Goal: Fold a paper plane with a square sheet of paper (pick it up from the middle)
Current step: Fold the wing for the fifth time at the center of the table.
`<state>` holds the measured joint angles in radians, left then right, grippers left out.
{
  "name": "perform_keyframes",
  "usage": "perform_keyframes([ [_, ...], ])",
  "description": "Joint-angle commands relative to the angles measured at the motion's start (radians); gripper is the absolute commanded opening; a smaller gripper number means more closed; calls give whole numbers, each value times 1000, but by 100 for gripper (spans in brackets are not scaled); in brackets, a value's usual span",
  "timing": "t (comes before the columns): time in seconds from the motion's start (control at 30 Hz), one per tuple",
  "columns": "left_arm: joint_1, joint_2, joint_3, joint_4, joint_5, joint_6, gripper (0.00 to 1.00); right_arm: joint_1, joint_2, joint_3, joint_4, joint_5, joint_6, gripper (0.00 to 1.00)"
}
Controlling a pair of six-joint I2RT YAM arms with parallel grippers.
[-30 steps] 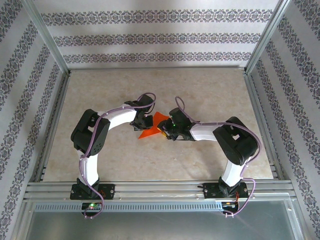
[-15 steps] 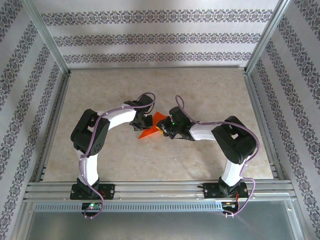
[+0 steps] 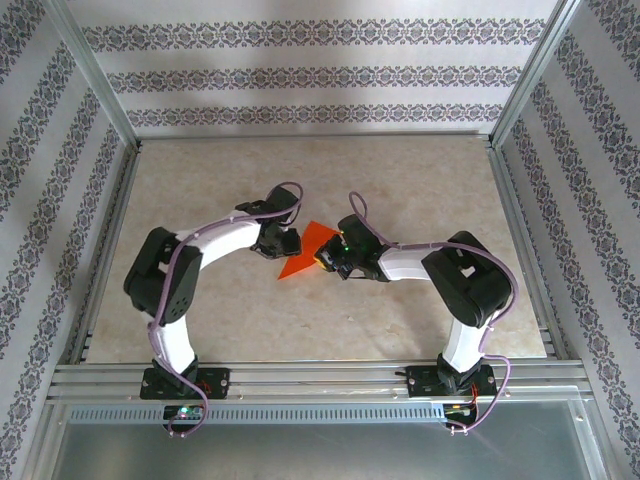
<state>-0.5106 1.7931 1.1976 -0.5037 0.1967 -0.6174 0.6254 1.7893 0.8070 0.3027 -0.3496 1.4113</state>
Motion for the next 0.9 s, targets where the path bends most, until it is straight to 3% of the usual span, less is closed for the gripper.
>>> perform_keyframes([
  [0.0, 8, -119, -78, 147, 61, 158, 40, -10, -77, -22, -55, 29, -45, 0],
  [0.13, -6, -226, -229, 336, 86, 304, 56, -35, -122, -55, -89, 20, -45, 0],
  [0.27, -48, -299, -348, 496, 97, 456, 62, -55, -162, -68, -132, 11, -43, 0],
  [0.43, -112, -294, -428, 618, 105, 654, 63, -74, -173, -66, -145, -14, -31, 0],
  [0.7, -215, -193, -429, 689, -23, 879, 62, -87, -176, -65, -141, -40, -2, 1],
  [0.87, -235, -124, -424, 758, -94, 966, 58, -93, -176, -69, -139, -54, 11, 1],
])
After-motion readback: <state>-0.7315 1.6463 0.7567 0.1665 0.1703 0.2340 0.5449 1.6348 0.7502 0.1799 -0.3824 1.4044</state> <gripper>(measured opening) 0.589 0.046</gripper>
